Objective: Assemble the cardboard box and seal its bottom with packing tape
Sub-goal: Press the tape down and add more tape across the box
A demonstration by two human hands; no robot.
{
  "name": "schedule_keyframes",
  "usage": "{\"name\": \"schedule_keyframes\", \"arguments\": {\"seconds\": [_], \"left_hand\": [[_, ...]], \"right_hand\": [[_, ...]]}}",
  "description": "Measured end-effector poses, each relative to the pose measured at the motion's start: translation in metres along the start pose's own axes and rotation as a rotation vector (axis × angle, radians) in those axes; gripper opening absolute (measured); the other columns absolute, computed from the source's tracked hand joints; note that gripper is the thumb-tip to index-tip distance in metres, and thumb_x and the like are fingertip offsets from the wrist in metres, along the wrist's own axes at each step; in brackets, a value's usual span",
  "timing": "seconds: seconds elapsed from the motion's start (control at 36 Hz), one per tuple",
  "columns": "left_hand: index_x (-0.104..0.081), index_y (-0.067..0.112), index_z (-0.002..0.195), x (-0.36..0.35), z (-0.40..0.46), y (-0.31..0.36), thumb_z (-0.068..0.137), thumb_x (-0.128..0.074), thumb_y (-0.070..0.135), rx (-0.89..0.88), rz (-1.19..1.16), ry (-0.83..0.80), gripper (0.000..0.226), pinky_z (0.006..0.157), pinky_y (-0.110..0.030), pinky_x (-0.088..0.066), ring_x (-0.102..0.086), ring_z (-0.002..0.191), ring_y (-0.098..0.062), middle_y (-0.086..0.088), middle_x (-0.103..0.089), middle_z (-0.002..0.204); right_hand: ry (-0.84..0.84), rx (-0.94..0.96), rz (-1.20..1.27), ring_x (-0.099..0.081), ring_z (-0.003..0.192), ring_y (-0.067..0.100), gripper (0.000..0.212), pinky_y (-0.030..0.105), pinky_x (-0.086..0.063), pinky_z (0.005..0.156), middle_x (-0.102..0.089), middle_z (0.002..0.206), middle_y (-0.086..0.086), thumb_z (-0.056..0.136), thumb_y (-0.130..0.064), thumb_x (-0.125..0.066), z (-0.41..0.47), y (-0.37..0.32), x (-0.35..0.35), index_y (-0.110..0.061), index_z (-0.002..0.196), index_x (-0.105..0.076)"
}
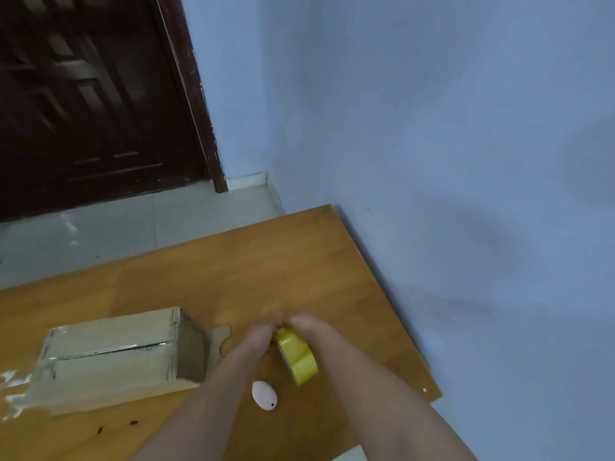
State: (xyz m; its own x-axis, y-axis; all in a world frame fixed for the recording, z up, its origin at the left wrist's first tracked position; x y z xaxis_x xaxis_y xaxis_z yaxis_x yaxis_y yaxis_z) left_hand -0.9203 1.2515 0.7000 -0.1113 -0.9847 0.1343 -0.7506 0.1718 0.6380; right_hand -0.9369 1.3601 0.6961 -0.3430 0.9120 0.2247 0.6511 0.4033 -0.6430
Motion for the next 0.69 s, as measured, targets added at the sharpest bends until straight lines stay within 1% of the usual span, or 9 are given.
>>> {"name": "schedule_keyframes", "arguments": {"seconds": [0.08, 0.17, 0.22, 0.36, 0.42, 0.5, 0.58, 0.64, 0.69], "left_hand": [[-0.051, 0.012, 0.068, 0.003, -0.001, 0.001, 0.098, -0.045, 0.014, -0.003, -0.006, -0.002, 0.030, 0.057, -0.026, -0.036, -0.046, 0.064, -0.016, -0.006, -0.050, 0.070], [-0.053, 0.012, 0.070, 0.006, -0.001, 0.002, 0.097, -0.047, 0.012, 0.016, -0.020, -0.012, 0.027, 0.060, -0.027, -0.040, -0.049, 0.066, -0.017, -0.007, -0.053, 0.072], [-0.053, 0.011, 0.071, 0.006, -0.001, 0.002, 0.097, -0.048, 0.011, 0.027, -0.045, -0.007, 0.027, 0.061, -0.027, -0.042, -0.050, 0.066, -0.018, -0.007, -0.054, 0.072], [-0.054, 0.009, 0.073, 0.007, 0.003, -0.003, 0.096, -0.047, 0.013, 0.074, -0.096, 0.023, 0.025, 0.061, -0.030, -0.042, -0.050, 0.068, -0.021, -0.010, -0.054, 0.074], [-0.052, 0.008, 0.072, 0.008, 0.005, -0.004, 0.097, -0.044, 0.015, 0.098, -0.124, 0.059, 0.026, 0.058, -0.030, -0.039, -0.049, 0.066, -0.023, -0.011, -0.052, 0.073], [-0.053, 0.005, 0.073, 0.009, 0.010, -0.005, 0.096, -0.047, 0.017, 0.126, -0.178, 0.111, 0.026, 0.054, -0.030, -0.034, -0.045, 0.060, -0.025, -0.011, -0.049, 0.069], [-0.055, 0.002, 0.085, 0.006, 0.013, -0.005, 0.095, -0.050, 0.018, 0.158, -0.240, 0.114, 0.019, 0.050, -0.030, -0.037, -0.044, 0.058, -0.025, -0.010, -0.048, 0.066], [-0.053, 0.002, 0.074, 0.005, 0.016, -0.005, 0.095, -0.050, 0.015, 0.172, -0.278, 0.107, 0.025, 0.044, -0.027, -0.038, -0.042, 0.055, -0.024, -0.009, -0.046, 0.064], [-0.050, 0.004, 0.067, 0.005, 0.021, -0.006, 0.096, -0.050, 0.012, 0.184, -0.328, 0.095, 0.030, 0.048, -0.031, -0.038, -0.043, 0.055, -0.023, -0.011, -0.050, 0.061]], "right_hand": [[0.018, 0.048, -0.024, -0.051, 0.092, 0.014, 0.031, 0.015, -0.044, 0.055, -0.062, 0.120, 0.019, 0.091, -0.010, -0.056, 0.001, -0.002, -0.001, 0.002, 0.120, -0.060], [0.056, 0.061, -0.053, -0.051, 0.092, 0.014, 0.033, 0.021, -0.039, 0.070, -0.062, 0.113, 0.017, 0.090, -0.011, -0.057, 0.001, -0.004, -0.002, 0.004, 0.120, -0.059], [0.063, 0.062, -0.072, -0.051, 0.091, 0.014, 0.033, 0.020, -0.036, 0.068, -0.057, 0.100, 0.008, 0.090, -0.014, -0.056, 0.000, -0.005, -0.003, 0.003, 0.119, -0.060], [0.067, 0.049, -0.072, -0.050, 0.092, 0.015, 0.033, 0.024, -0.037, 0.074, -0.057, 0.101, 0.011, 0.091, -0.017, -0.054, -0.003, -0.006, -0.007, 0.004, 0.115, -0.061], [0.064, 0.057, -0.103, -0.048, 0.089, 0.014, 0.019, 0.022, -0.035, 0.071, -0.054, 0.093, 0.010, 0.091, -0.015, -0.052, -0.004, -0.008, -0.008, -0.002, 0.089, -0.066], [0.080, 0.087, -0.149, -0.043, 0.084, 0.013, 0.036, 0.020, -0.033, 0.058, -0.050, 0.075, 0.006, 0.093, -0.016, -0.048, -0.007, -0.011, -0.012, -0.020, 0.058, -0.045], [0.070, 0.111, -0.143, -0.043, 0.085, 0.012, 0.029, 0.023, -0.030, 0.058, -0.048, 0.068, 0.002, 0.094, -0.019, -0.048, -0.010, -0.011, -0.015, -0.011, 0.069, -0.058], [0.072, 0.122, -0.148, -0.042, 0.087, 0.012, 0.021, 0.023, -0.031, 0.062, -0.049, 0.071, 0.001, 0.095, -0.020, -0.046, -0.011, -0.012, -0.015, -0.012, 0.083, -0.062], [0.079, 0.114, -0.163, -0.042, 0.086, 0.013, 0.024, 0.024, -0.033, 0.061, -0.049, 0.073, 0.002, 0.095, -0.020, -0.046, -0.009, -0.012, -0.015, -0.014, 0.076, -0.059]]}}
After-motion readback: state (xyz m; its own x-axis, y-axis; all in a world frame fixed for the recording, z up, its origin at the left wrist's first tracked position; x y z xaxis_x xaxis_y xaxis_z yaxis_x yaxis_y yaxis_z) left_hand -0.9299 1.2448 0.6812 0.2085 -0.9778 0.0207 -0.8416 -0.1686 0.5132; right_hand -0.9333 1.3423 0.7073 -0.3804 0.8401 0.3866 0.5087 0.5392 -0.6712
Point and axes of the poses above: each hand's wrist, its own z-axis towards the middle knuckle, its own x-axis out of the back of the hand, y = z × x, the point moved 2 cm from there along z, towards the middle knuckle
